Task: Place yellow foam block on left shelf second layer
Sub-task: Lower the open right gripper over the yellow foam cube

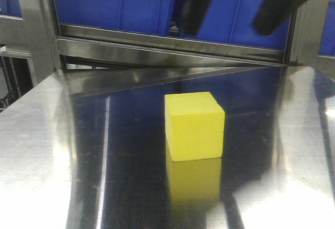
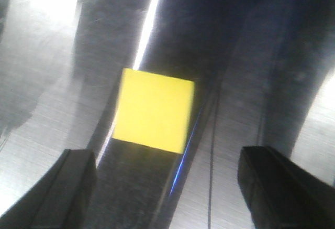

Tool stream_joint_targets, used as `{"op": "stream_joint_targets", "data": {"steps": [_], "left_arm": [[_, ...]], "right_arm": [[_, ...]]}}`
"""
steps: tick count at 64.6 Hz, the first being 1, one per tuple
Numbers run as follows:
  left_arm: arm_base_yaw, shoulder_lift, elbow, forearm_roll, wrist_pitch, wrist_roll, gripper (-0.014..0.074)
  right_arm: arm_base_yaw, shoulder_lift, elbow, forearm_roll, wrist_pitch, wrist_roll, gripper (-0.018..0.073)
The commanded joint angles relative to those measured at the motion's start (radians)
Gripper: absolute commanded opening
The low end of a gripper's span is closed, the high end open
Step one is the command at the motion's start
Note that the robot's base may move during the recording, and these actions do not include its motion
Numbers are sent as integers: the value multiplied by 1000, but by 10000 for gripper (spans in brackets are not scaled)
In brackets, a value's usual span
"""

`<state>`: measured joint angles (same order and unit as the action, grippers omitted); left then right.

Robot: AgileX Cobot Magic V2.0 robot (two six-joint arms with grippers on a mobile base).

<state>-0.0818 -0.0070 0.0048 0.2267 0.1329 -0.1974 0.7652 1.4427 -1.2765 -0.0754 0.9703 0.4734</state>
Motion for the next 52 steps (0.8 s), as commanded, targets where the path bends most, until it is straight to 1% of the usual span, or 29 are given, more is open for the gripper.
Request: {"op": "stream_joint_targets", "data": {"steps": [1,7,25,35,52], "left_arm": [[-3,-13,26,-3,-86,-4,136],[-3,-13,26,-3,-86,-4,136],[-3,-13,26,-3,-86,-4,136],[-3,-13,26,-3,-86,-4,136],[-3,-13,26,-3,-86,-4,136]], "right_arm": [[31,24,-68,-36,-45,22,624],[49,71,-86,-45,-48,42,624],[48,145,-87,-95,-50,111,624],[26,178,-87,-96,-51,117,624],[23,238,-80,-94,-92,120,624]]}}
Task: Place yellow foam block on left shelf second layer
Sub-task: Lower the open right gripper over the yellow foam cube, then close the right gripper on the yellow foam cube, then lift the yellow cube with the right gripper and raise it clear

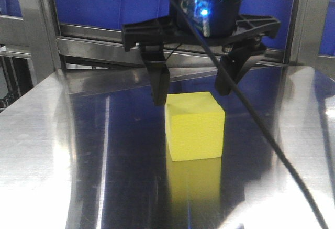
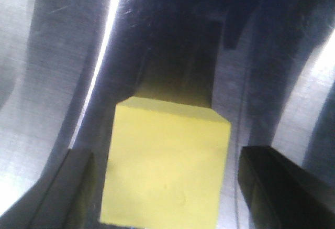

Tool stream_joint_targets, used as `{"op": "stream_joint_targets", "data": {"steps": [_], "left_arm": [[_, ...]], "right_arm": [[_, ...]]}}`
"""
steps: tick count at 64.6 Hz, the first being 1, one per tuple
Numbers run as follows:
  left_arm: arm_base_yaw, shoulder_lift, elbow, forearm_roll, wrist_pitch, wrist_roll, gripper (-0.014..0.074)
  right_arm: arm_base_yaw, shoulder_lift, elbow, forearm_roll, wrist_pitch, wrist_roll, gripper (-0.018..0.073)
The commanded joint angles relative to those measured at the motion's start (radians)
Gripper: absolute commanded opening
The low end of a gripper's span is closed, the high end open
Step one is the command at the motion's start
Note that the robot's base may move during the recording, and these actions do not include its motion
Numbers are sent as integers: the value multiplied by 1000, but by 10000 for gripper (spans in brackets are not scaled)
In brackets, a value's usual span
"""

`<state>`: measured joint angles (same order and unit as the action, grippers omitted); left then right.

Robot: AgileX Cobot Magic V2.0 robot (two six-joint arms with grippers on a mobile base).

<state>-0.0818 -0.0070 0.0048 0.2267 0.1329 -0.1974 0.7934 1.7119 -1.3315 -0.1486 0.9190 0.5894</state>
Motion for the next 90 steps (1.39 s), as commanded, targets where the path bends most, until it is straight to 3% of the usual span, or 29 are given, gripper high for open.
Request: {"op": "stream_joint_targets", "data": {"steps": [1,25,32,43,54,69,90], "left_arm": [[-3,-13,26,-3,-86,-4,136],[-3,-13,26,-3,-86,-4,136],[-3,-13,26,-3,-86,-4,136],[-3,-13,26,-3,-86,-4,136],[-3,-13,26,-3,-86,-4,136],[-3,-13,26,-3,-86,-4,136],[-3,-13,26,-3,-86,-4,136]], "right_arm": [[-6,-27,-25,-21,-42,5,624],[-12,36,15,-6,-84,7,619],[-12,36,37,-3,-98,7,547],[-12,34,39,-3,-111,7,341],[-36,6,39,-4,-135,7,320],[-147,-147,94,-4,-233,-98,320],[-459,-541,433,-4,-400,-297,320]]}}
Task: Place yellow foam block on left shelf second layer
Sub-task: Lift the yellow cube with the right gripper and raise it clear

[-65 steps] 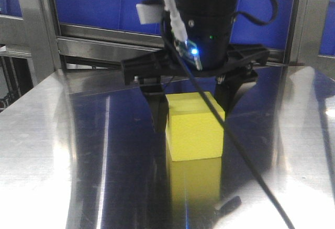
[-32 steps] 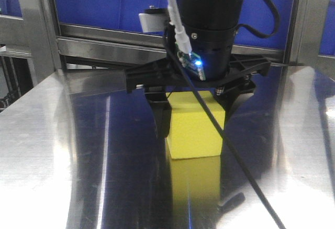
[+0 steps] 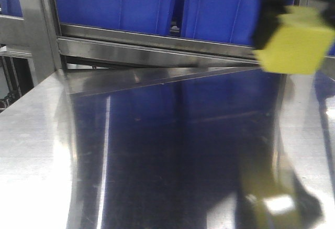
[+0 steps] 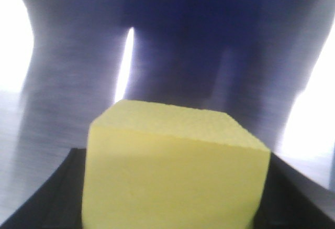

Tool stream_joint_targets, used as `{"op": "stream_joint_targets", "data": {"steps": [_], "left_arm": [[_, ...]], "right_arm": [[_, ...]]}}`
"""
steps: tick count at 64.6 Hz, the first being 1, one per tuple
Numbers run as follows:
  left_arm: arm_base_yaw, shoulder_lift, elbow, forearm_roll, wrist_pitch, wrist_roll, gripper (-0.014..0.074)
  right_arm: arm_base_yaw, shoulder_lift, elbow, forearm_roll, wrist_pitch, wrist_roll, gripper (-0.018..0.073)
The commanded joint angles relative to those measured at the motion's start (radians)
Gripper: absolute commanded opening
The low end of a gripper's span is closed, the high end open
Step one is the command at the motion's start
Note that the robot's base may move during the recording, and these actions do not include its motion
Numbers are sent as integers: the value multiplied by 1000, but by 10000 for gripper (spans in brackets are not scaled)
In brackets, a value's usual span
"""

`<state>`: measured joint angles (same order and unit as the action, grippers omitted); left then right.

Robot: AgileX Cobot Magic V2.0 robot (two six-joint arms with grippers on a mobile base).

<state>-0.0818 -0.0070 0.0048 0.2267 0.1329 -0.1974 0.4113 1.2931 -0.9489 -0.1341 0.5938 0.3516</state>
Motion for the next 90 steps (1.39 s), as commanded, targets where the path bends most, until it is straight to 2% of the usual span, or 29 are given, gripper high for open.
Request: {"op": "stream_joint_targets", "data": {"steps": [1,9,21,33,60,71,90], "left_arm": [[-3,-13,26,-3,-86,-4,137],[-3,-13,26,-3,-86,-4,136],[-3,-13,26,-3,-86,-4,136],[-3,-13,26,-3,-86,-4,136],[-3,-13,26,-3,-86,-4,136],[-3,-13,26,-3,-86,-4,136],[-3,-13,26,-3,-86,-4,136]], "right_arm": [[-85,-131,57,-18,-76,-63,320],[-208,-303,187,-18,-65,-132,320],[-299,-547,340,-18,-75,-197,320],[-301,-782,429,-18,-78,-201,320],[-300,-1187,439,-18,-16,-201,320],[-300,-1278,439,-19,-16,-201,320],[-300,-1284,439,-19,-23,-201,320]]}}
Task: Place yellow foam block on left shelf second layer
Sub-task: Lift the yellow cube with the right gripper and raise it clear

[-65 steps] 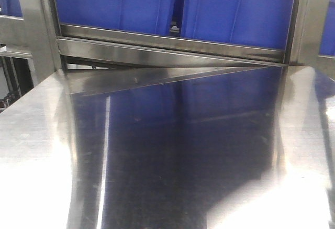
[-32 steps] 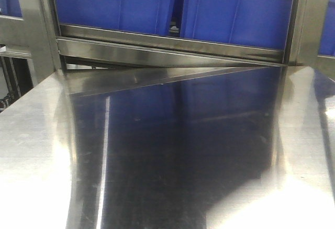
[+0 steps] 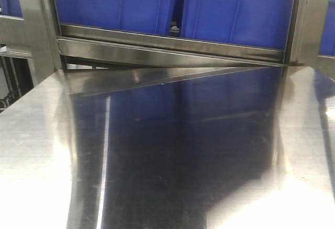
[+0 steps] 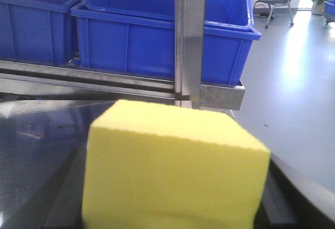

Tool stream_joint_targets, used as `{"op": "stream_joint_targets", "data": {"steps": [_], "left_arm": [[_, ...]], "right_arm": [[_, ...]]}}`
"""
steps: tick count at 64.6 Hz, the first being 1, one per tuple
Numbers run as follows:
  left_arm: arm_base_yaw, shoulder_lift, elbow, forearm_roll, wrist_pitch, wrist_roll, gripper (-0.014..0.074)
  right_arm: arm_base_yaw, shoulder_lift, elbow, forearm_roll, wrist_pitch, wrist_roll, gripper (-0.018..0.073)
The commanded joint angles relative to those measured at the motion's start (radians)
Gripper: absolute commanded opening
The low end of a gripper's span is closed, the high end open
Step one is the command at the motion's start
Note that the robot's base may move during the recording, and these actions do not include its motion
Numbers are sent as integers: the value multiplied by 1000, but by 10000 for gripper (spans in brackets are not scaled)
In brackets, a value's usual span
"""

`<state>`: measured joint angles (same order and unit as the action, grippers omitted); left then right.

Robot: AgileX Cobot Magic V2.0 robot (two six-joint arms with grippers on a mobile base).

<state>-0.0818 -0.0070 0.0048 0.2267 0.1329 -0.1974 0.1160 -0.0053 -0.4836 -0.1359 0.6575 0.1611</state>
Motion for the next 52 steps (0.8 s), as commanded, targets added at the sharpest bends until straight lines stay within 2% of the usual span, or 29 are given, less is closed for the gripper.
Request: {"op": "stream_joint_targets", "data": {"steps": [1,52], "left_arm": [[-3,-13,26,-3,-86,-4,136],[-3,-13,26,-3,-86,-4,136]], "right_arm": [[-4,14,-26,-17,-86,-10,320],[-4,14,-26,-17,-86,-10,320]]}}
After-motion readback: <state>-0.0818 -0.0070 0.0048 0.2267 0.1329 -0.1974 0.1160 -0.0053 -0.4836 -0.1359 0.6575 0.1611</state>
